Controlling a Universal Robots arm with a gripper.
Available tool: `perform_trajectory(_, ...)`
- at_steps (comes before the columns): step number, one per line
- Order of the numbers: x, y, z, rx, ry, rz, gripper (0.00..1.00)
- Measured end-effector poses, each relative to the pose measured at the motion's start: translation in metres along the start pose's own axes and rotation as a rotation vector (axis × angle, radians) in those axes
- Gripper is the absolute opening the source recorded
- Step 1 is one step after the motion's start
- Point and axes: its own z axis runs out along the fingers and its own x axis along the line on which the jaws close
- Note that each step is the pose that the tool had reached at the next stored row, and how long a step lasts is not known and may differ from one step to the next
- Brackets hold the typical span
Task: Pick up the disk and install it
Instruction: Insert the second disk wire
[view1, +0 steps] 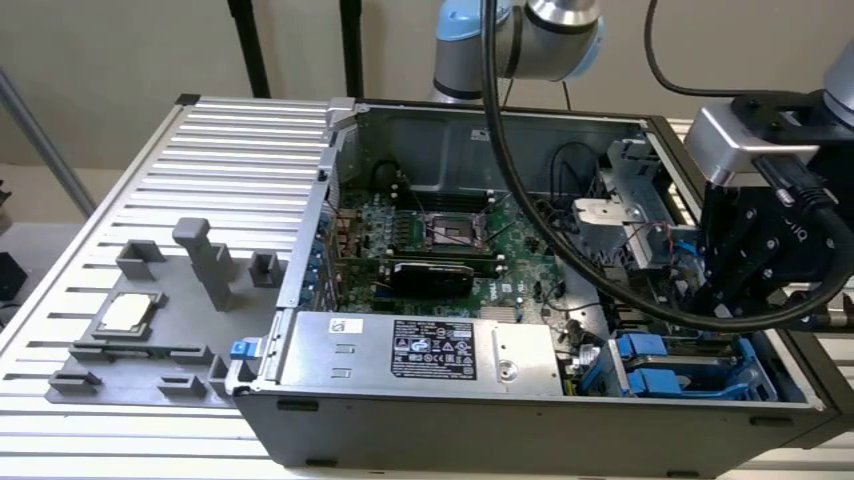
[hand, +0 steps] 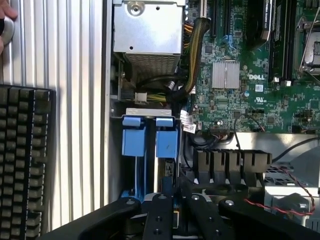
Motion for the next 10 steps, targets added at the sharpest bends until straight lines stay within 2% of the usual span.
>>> perform_trajectory(3, 0.000, 0.0070, 0.0022, 0.0073, 0.0000, 0.000, 0.00)
perform_trajectory(8, 0.000, 0.0086, 0.0090, 0.0312, 0.0000, 0.000, 0.00)
perform_trajectory(10, 0.000, 0.0085, 0.0118, 0.0389, 0.0000, 0.000, 0.00)
